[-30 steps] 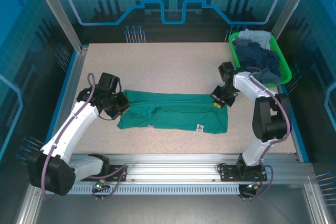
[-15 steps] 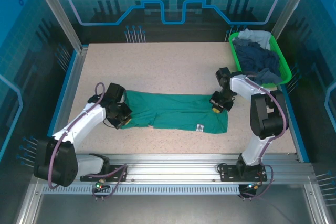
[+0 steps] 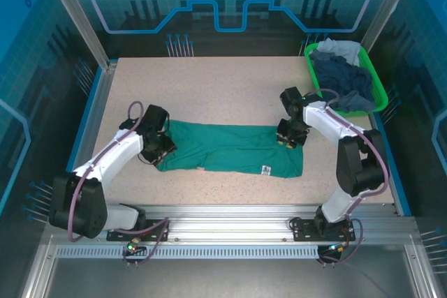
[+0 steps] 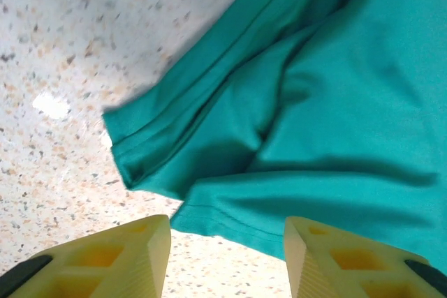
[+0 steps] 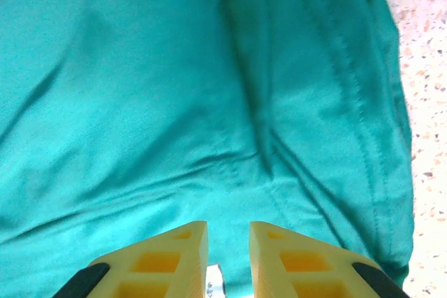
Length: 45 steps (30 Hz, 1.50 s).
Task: Fold and stack the t-shirts
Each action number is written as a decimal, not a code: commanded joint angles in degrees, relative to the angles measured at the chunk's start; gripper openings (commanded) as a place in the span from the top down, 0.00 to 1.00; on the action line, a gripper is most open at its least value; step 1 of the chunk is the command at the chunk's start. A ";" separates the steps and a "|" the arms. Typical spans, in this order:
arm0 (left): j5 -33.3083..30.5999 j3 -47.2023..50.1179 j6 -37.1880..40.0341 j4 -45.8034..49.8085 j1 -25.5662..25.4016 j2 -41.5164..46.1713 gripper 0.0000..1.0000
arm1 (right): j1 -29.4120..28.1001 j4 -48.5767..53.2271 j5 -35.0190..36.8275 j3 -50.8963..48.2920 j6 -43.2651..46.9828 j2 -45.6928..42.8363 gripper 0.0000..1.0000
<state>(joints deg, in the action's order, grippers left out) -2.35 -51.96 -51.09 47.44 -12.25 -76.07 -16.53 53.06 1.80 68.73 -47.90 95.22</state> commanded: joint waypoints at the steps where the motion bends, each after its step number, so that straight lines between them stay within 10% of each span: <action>1: 0.52 -3.70 -0.68 1.87 0.06 0.27 0.55 | -1.98 0.43 2.09 0.44 1.23 -2.72 0.76; 12: 16.50 1.02 -9.02 -9.20 -1.28 -10.18 0.84 | -0.26 -4.88 -2.50 0.72 4.44 4.87 0.80; 19: 10.75 -4.07 -2.88 -9.96 2.19 -22.52 0.86 | 2.15 -1.38 1.47 6.15 10.58 13.69 0.81; 30: 0.95 -40.52 11.33 -1.81 5.13 -49.21 0.85 | -3.00 -2.08 -3.35 -6.09 1.17 10.46 0.80; 39: 7.87 -77.53 15.32 3.18 2.30 -61.31 0.60 | -12.51 -3.82 -18.37 -2.10 -9.52 3.61 0.73; 45: 6.67 -54.57 0.91 -2.80 -0.99 -43.02 0.61 | -9.04 -6.39 -12.51 6.48 -1.65 3.60 0.67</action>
<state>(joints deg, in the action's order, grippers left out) 3.31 -120.03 -41.25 44.58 -11.57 -130.21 -27.83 49.36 -12.05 71.50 -53.36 99.07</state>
